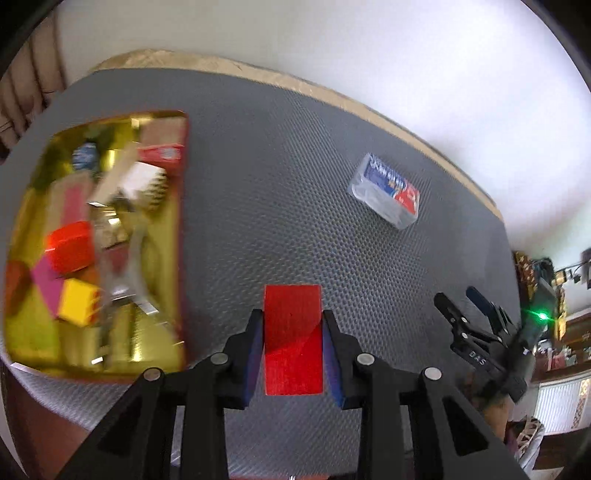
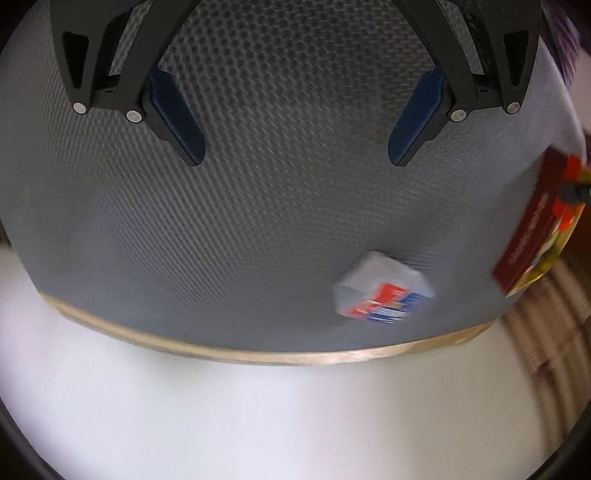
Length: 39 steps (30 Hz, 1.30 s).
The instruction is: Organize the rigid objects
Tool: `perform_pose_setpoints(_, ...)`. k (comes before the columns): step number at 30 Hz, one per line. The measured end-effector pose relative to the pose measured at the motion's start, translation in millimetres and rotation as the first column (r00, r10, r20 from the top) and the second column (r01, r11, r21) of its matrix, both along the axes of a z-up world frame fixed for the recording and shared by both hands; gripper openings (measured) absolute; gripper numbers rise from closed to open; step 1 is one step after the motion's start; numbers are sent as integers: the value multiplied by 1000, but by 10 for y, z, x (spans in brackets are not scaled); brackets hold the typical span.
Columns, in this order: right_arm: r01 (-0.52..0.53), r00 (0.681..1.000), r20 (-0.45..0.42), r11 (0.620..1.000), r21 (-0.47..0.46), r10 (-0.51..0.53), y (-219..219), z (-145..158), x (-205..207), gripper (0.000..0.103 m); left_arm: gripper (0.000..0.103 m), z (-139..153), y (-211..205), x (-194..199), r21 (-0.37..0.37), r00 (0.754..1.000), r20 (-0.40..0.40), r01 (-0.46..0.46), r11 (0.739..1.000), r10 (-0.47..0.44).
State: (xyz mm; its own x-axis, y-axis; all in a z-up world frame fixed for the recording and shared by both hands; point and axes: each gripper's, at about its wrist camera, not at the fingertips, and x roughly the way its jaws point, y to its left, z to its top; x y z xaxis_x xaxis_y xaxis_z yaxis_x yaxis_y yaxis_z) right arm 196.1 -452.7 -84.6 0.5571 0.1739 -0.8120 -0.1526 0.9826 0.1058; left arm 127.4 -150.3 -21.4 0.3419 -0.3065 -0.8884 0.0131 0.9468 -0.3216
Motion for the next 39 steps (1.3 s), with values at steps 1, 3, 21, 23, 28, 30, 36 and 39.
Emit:
perform_pose_setpoints(1, -48, 999, 7, 999, -11, 48, 51, 49, 40, 99, 30, 78, 97, -63, 0, 1000, 10, -10, 1000, 10)
perform_pose_setpoints(3, -139, 990, 21, 988, -61, 141, 181, 159, 165, 99, 30, 208, 292, -120, 5, 999, 25, -28, 1000, 28)
perform_pose_setpoints(21, -505, 863, -156, 819, -272, 481, 1113, 61, 1389, 99, 30, 199, 1226, 54, 84, 974, 32, -228, 970, 226)
perform_pose_setpoints(23, -515, 857, -170, 811, -279, 486, 1150, 32, 1460, 99, 30, 152, 1253, 83, 83, 974, 26, -225, 971, 224)
perform_pose_setpoints(28, -548, 836, -214, 791, -270, 506, 1208, -61, 1568, 99, 30, 59, 1276, 144, 78, 975, 16, -222, 972, 221)
perform_pose_setpoints(30, -562, 825, -240, 784, -264, 511, 1230, -122, 1601, 99, 30, 39, 1285, 159, 83, 976, 11, -218, 972, 218)
perform_pose_setpoints(36, -555, 819, -295, 811, -185, 492, 1223, -295, 1722, 90, 30, -40, 1239, 207, 106, 983, 3, -185, 977, 185)
perform_pose_setpoints(39, -531, 827, -300, 836, -136, 477, 1178, -310, 1732, 82, 31, -55, 1224, 230, 117, 985, 3, -174, 978, 175)
